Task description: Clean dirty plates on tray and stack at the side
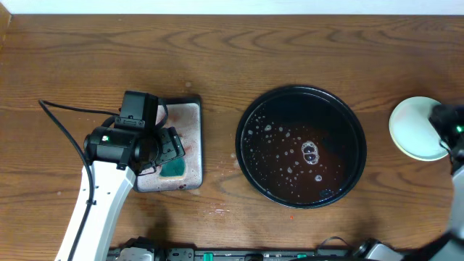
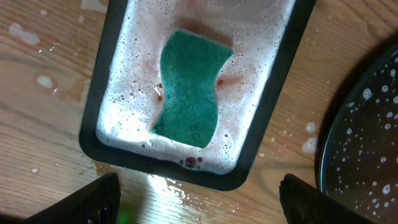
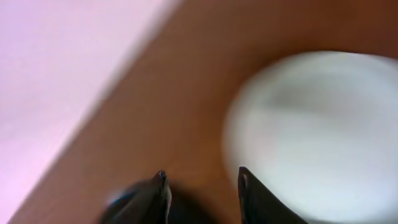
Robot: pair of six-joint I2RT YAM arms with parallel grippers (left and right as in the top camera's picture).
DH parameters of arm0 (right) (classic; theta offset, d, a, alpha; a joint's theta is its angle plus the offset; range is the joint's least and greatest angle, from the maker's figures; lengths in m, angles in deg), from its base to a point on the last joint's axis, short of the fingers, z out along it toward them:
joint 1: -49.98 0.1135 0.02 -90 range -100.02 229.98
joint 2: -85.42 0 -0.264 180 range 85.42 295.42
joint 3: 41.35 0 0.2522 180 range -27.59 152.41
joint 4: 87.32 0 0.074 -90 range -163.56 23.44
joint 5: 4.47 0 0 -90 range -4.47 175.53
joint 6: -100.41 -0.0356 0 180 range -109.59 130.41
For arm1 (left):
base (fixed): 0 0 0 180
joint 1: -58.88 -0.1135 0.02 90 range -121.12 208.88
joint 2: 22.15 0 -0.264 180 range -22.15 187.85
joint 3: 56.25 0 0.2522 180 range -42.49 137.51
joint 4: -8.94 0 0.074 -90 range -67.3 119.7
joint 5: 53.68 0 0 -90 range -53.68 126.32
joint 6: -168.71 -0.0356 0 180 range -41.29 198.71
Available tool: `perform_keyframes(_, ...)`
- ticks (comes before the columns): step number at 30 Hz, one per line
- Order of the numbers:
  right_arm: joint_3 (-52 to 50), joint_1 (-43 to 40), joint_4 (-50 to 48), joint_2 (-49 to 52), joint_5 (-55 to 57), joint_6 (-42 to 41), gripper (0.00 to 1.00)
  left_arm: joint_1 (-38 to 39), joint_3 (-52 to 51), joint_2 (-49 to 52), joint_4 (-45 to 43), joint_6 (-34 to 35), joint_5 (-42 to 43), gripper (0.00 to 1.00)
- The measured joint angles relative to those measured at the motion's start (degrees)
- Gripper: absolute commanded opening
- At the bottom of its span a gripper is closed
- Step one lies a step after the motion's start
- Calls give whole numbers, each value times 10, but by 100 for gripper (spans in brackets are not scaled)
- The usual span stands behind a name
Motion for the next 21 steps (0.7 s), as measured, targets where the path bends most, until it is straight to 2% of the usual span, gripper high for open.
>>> perform_keyframes(5,9,150,71,-115,-102,13,32,0,0,0,0,0,0,82)
perform_keyframes(7,9,220,96,-149,-102,25,36,0,0,0,0,0,0,82)
perform_keyframes(8,9,262,103,-165,-94,33,41,0,0,0,0,0,0,82)
perform_keyframes(9,9,300,107,-180,-88,43,99,0,0,0,0,0,0,82)
perform_keyframes(15,9,485,110,-240,-52,79,99,0,0,0,0,0,0,82)
perform_keyframes(21,9,568,149,-248,-37,93,99,0,0,0,0,0,0,82)
